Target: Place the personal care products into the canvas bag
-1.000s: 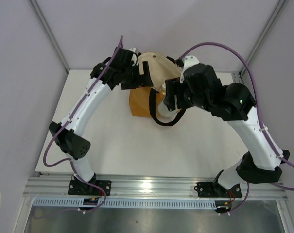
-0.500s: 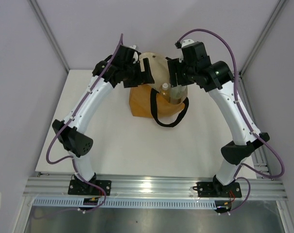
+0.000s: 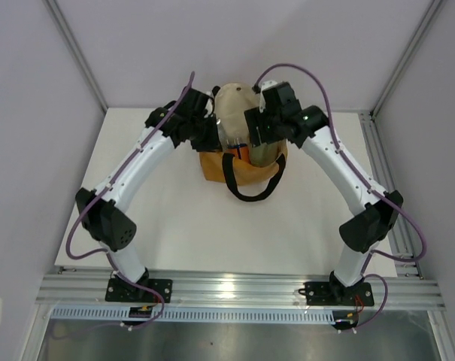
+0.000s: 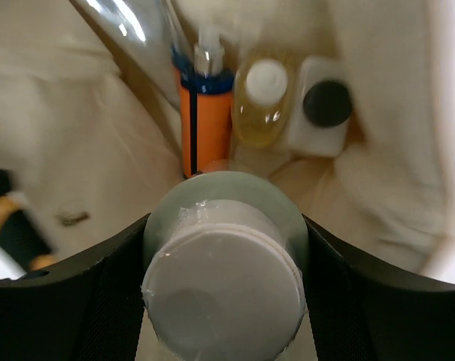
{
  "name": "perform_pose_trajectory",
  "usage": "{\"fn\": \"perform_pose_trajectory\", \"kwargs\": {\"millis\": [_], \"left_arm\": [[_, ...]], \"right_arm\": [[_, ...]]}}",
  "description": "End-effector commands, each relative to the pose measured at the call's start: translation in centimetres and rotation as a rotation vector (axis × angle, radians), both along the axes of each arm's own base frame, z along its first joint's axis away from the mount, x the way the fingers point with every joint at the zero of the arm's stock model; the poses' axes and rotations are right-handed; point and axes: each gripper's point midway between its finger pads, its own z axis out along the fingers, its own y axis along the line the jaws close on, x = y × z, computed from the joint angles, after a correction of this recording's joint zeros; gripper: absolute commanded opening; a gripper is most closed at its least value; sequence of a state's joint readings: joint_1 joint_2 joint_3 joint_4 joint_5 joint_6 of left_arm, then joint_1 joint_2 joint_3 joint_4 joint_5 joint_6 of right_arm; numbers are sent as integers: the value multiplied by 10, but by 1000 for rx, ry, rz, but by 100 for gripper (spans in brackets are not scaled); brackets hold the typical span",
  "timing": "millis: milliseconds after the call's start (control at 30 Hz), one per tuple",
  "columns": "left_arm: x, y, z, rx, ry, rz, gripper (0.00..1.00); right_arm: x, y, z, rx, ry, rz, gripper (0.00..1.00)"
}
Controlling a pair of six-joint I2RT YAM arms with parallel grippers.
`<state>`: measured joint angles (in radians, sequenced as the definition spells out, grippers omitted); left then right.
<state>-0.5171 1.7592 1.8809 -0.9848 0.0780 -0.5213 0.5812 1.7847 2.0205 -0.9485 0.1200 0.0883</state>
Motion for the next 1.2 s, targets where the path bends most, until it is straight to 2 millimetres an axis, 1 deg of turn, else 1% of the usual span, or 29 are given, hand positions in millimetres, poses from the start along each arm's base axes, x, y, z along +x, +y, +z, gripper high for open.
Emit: {"fn": "perform_pose_trajectory", "kwargs": {"millis": [0,100,167,200,233,300,433,467,500,533,567,667,700,767,800,900,933,967,1000,1033,1067,1100,1167], "left_arm": [[-17,13,17,0,-63,-2,25],[-19,14,16,-7,-61,6,24],[-20,13,17,-8,-56,3,23],[-21,14,19,-4,-53,3,23],[-21,14,19,-3,-51,3,22],[-23,16,20,-2,-53,12,22],[-25,18,17,-5,-45,25,22],[-25,17,17,-9,-46,28,22],[-25,18,16,-8,-41,29,22],[-24,17,17,-8,-46,31,22],[-24,17,18,-12,-48,33,22],[-23,16,19,-17,-46,37,22],[-23,16,20,-17,-44,36,23],[-24,15,19,-17,-41,35,22],[-24,15,20,-16,-41,36,22],[-25,16,19,-12,-36,35,23],[-26,16,19,-13,-38,35,23],[-25,16,19,-15,-38,36,23],[-27,15,18,-14,-33,33,23],[-27,15,19,-16,-34,32,24],[-27,15,18,-15,-33,32,24],[-28,15,17,-14,-28,29,25],[-28,16,16,-13,-29,34,28]], "right_arm": [[11,12,36,96,-177,52,0],[20,14,20,72,-151,48,0],[26,20,8,64,-129,57,0],[30,23,8,74,-143,61,0],[31,24,0,65,-135,66,0],[40,25,-3,65,-161,57,0],[57,20,-22,55,-161,33,0],[62,20,-33,48,-150,31,0],[66,18,-38,45,-145,27,0],[68,18,-43,49,-137,32,0],[71,21,-52,49,-124,39,0],[77,22,-65,50,-106,38,0],[78,23,-73,41,-93,35,0],[81,24,-80,39,-91,31,0],[81,23,-88,36,-79,26,0],[83,23,-96,37,-82,15,0],[82,21,-102,30,-72,8,0],[83,22,-103,30,-78,6,0],[83,21,-104,28,-80,6,1],[81,20,-108,21,-74,0,8],[81,19,-108,17,-74,-4,18],[80,17,-109,10,-71,-9,30],[78,15,-105,9,-77,-13,38]]}}
